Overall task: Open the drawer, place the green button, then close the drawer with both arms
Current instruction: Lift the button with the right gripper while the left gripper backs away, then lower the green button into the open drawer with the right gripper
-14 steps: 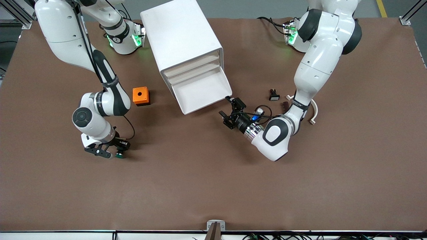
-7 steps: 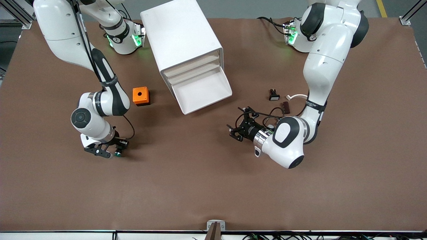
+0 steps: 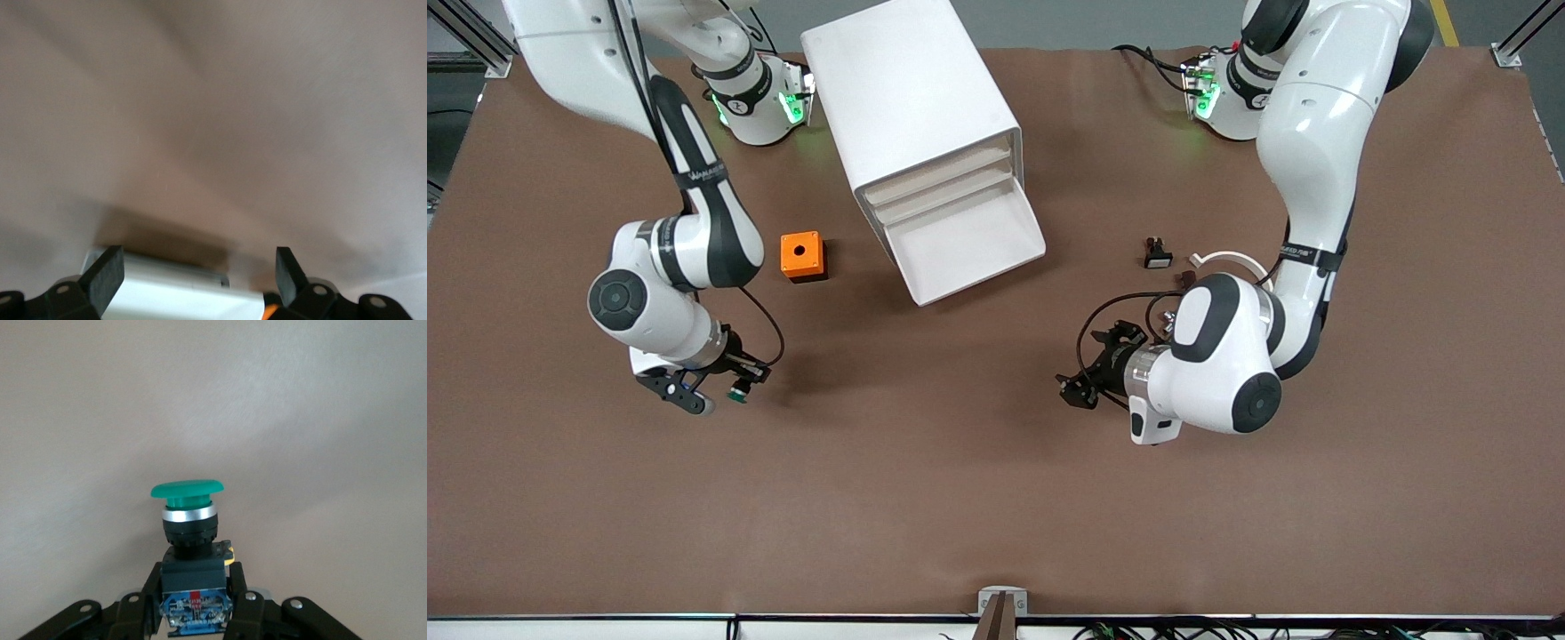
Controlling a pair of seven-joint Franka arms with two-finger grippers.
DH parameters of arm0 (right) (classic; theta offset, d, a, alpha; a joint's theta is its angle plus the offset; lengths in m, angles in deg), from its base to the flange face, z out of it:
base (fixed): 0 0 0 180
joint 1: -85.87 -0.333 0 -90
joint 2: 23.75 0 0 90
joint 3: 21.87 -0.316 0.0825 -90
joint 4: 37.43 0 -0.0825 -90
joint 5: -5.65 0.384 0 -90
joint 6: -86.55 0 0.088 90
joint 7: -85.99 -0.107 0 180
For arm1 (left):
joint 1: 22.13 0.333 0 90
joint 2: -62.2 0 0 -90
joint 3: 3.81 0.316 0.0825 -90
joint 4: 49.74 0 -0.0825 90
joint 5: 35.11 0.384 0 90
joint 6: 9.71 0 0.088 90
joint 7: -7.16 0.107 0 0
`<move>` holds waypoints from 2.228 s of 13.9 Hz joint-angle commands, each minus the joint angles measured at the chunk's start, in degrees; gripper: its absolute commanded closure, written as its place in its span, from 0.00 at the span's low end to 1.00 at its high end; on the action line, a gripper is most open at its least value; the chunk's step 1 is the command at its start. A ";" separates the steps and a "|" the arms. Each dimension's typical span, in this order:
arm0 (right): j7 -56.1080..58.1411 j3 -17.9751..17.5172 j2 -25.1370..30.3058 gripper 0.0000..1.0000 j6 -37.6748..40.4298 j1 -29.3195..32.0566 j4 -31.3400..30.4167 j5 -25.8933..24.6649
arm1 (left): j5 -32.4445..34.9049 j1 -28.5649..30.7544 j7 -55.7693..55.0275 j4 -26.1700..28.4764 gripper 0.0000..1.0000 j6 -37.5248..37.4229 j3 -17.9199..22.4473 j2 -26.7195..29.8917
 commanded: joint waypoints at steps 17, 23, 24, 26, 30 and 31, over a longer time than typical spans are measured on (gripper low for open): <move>-61.45 0.34 6.26 1.00 4.94 -31.07 1.20 -0.14 | 26.90 -6.42 0.98 4.13 0.00 9.72 -2.83 4.58; -72.80 0.34 2.13 1.00 0.90 -36.79 1.72 -0.85 | 26.90 -6.42 0.63 4.91 0.00 9.72 -2.92 4.58; -73.51 0.34 1.69 1.00 0.89 -37.23 1.72 -0.85 | 26.98 -6.42 0.89 5.18 0.00 9.72 -2.92 4.67; -76.05 0.34 1.07 1.00 0.81 -38.38 1.99 -1.28 | 26.98 -6.42 0.80 5.27 0.00 9.72 -2.92 4.67; -80.36 0.34 -0.42 1.00 0.81 -40.66 3.22 -1.55 | 26.90 -6.25 0.72 5.79 0.00 9.72 -3.96 4.75; -81.41 0.34 -0.69 1.00 0.72 -41.19 3.39 -1.55 | 26.90 -6.07 0.80 6.14 0.00 9.72 -4.14 5.01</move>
